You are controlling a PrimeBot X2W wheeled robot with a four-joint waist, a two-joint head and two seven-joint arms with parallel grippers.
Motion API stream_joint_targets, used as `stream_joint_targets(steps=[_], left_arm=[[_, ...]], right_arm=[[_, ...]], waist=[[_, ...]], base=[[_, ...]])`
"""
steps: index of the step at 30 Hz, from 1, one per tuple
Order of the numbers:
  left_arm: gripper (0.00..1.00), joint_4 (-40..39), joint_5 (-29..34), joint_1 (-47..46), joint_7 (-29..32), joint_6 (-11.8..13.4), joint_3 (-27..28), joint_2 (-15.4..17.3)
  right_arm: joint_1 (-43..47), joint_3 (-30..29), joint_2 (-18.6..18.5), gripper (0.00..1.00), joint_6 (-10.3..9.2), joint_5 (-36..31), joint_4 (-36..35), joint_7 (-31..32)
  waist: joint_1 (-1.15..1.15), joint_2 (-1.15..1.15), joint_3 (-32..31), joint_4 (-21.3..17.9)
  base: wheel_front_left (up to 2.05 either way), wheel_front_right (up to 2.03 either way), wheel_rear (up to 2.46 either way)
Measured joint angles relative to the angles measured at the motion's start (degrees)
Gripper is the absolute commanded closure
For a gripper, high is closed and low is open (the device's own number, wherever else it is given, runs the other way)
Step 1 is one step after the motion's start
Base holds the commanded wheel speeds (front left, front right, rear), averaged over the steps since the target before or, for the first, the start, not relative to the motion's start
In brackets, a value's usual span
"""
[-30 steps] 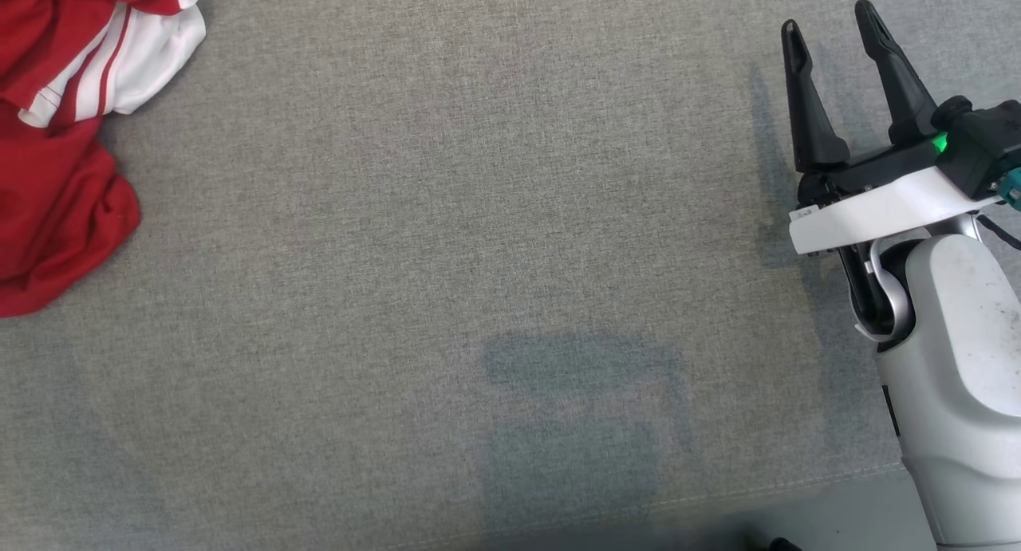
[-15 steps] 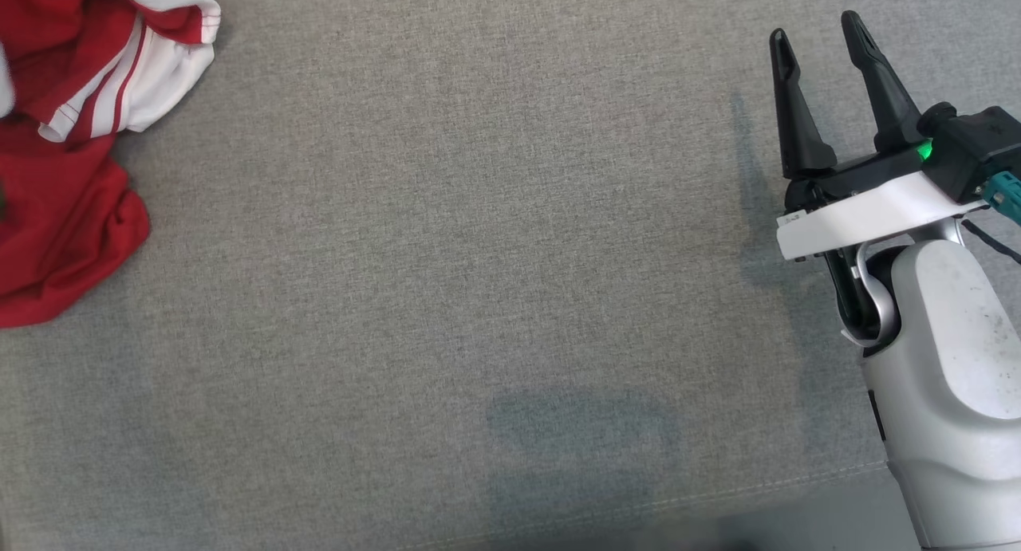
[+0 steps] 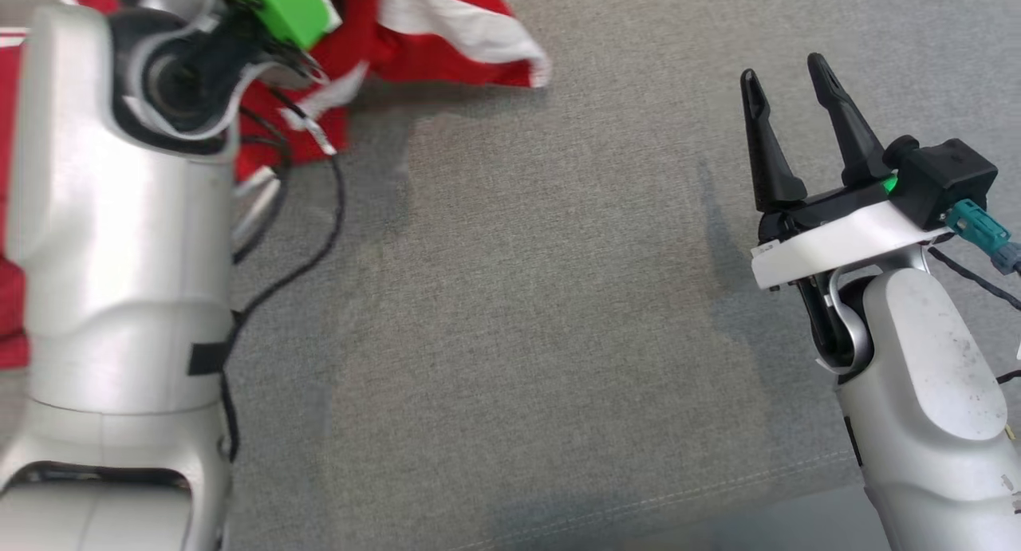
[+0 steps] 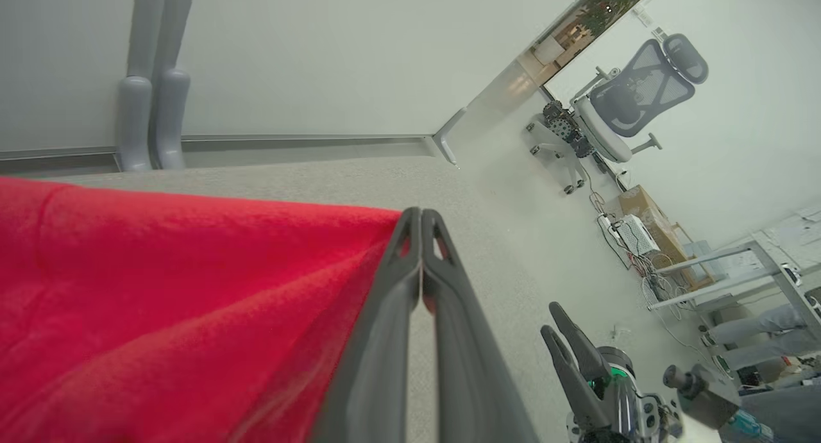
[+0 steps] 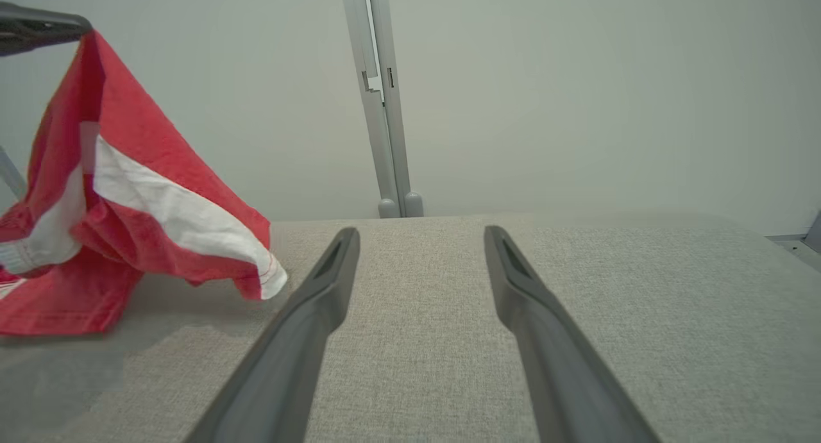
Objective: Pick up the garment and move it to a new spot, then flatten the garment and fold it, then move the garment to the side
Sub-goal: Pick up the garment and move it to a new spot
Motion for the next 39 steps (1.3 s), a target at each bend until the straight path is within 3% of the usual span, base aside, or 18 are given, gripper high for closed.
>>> stream_joint_targets(steps=[5,15,20,23,29,34,35,36,38,39], left_arm=[[1.0,-2.5,-3.9,2.2,2.4,0.0,-2.8,-3.0],[1.0,-6.3,-10.4,13.7,4.3,0.7,-8.8,1.0],[1.0,-5.7,-6.0,19.3,1.6,0.8,-12.4,1.3],[1.0,-3.9,1.9,20.3,-1.0,0.7,-14.7,2.0],[1.0,0.5,11.0,20.2,-6.5,1.7,-13.6,9.1],[1.0,2.7,13.7,19.5,-10.3,2.2,-13.7,9.4],[0.8,3.1,14.1,19.0,-11.1,2.3,-13.5,9.4],[0.67,3.6,14.5,18.5,-11.8,2.6,-13.4,9.3],[0.66,4.5,15.2,17.7,-13.3,2.8,-13.2,8.9],[0.58,5.2,15.3,17.5,-14.0,3.2,-13.0,8.5]], right_arm=[[1.0,0.1,0.6,0.0,0.01,0.2,0.1,0.0],[5.1,-0.5,1.1,0.0,0.01,1.1,0.3,0.0],[7.6,-0.9,1.2,0.0,0.01,1.8,0.3,0.0],[8.0,-0.4,1.4,0.0,0.01,2.1,0.1,0.0],[9.0,0.2,1.5,0.0,0.01,2.1,0.0,0.0],[10.8,-0.8,1.5,0.0,0.01,2.1,0.0,0.0],[11.0,-0.8,1.6,0.0,0.01,2.1,0.0,0.0],[11.2,-0.8,1.6,0.0,0.01,2.0,0.0,0.0],[11.4,-0.6,1.7,0.0,0.01,2.0,0.0,0.0],[11.4,-0.4,1.7,0.0,0.01,1.9,0.0,0.0]], waist=[[0.0,0.0,-1.6,-2.0],[0.0,0.0,-4.6,-8.1],[0.0,0.0,-5.7,-10.8],[0.0,0.0,-5.7,-12.2],[0.0,0.0,-5.3,-14.3],[0.0,0.0,-5.3,-14.6],[0.0,0.0,-5.4,-14.5],[0.0,0.0,-5.5,-14.5],[0.0,0.0,-5.8,-14.3],[0.0,0.0,-5.9,-14.2]], base=[[0.0,0.0,0.0],[0.0,0.0,0.0],[0.0,0.0,0.0],[0.0,0.0,0.0],[0.0,0.0,0.0],[0.0,0.0,0.0],[0.0,0.0,0.0],[0.0,0.0,0.0],[0.0,0.0,0.0],[0.0,0.0,0.0]])
